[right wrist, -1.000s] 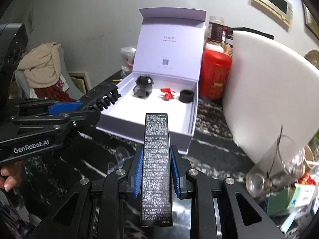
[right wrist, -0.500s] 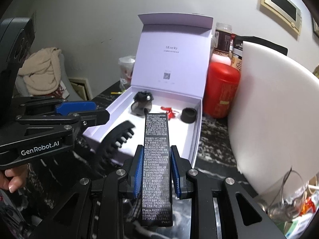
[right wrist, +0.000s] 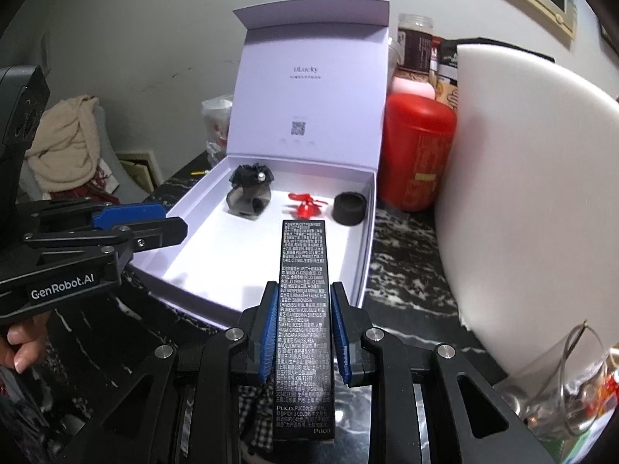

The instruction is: Organize rigid objects

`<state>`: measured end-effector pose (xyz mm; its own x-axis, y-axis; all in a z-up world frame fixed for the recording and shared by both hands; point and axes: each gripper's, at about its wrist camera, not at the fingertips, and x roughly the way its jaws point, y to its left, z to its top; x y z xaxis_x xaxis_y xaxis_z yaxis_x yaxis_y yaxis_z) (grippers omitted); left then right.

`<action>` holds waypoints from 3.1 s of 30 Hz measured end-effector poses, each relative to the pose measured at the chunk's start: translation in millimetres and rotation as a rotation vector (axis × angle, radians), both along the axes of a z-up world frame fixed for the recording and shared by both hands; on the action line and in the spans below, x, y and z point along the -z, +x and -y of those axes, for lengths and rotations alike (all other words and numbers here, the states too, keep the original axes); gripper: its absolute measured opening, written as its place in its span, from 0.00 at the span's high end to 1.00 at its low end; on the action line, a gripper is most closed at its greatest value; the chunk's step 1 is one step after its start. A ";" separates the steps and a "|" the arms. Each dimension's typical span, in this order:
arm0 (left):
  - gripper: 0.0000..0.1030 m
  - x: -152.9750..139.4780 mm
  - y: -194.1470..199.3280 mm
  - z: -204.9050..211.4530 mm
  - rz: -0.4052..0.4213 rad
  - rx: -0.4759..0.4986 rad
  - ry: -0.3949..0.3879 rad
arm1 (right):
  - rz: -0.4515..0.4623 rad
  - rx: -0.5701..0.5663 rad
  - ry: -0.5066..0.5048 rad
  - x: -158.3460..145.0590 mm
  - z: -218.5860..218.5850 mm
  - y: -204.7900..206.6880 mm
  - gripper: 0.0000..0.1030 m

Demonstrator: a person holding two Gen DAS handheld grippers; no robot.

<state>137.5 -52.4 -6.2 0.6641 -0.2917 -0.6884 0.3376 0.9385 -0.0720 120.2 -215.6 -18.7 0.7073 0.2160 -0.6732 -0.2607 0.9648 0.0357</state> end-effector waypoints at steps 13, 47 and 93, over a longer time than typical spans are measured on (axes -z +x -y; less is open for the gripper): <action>0.70 22.8 -28.3 7.4 -0.114 0.073 0.019 | -0.048 0.037 0.020 11.5 9.4 -33.3 0.76; 0.55 87.9 -26.8 25.2 -0.187 0.123 0.110 | -0.102 0.106 0.060 37.0 23.7 -65.8 0.75; 0.79 53.5 -43.5 -7.6 -0.084 0.072 -0.014 | -0.060 0.037 0.054 21.9 -1.8 -64.8 0.75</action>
<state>94.0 -44.9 -59.6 0.5813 -0.3460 -0.7365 0.3959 0.9110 -0.1155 55.4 -213.8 -40.6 0.6743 0.2276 -0.7025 -0.2204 0.9700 0.1027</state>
